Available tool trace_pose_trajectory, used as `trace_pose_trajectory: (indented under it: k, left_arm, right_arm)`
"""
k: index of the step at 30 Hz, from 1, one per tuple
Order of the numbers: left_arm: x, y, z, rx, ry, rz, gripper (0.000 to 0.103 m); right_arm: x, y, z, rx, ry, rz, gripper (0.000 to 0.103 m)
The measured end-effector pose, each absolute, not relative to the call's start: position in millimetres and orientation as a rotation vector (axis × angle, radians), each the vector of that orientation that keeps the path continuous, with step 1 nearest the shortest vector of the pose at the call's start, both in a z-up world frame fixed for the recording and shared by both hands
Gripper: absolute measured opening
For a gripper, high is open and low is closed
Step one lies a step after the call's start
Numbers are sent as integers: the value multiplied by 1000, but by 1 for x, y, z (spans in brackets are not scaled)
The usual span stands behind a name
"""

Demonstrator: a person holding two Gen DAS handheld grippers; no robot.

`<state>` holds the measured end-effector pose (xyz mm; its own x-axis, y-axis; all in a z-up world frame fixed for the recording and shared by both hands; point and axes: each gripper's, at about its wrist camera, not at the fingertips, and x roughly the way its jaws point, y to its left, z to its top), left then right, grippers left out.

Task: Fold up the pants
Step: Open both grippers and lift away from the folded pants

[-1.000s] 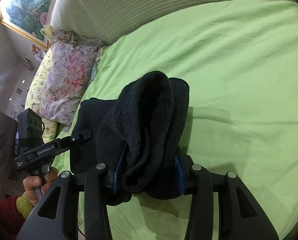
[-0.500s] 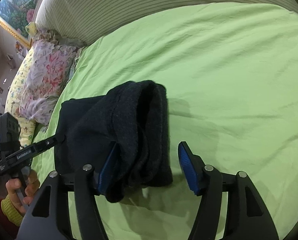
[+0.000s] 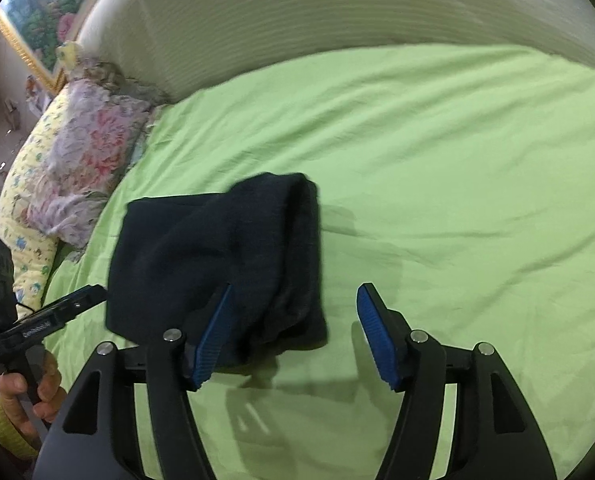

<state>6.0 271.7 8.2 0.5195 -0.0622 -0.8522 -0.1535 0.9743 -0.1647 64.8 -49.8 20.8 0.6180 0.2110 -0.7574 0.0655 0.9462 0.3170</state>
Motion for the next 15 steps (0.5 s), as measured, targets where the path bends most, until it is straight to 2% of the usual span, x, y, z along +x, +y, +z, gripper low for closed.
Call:
trace_pose_trajectory:
  k: [4,10,15]
  left_arm:
    - [-6,260,18,-159,988,72,75]
    - [-22,251,28,-153,923,87,80]
    - [-31,248,34,-157,871,115,81]
  right_arm:
    - [48,-28,36,283,824,112,77]
    - [26,6,45,167,730,114,88]
    - [19,24,39,70,707,97,91]
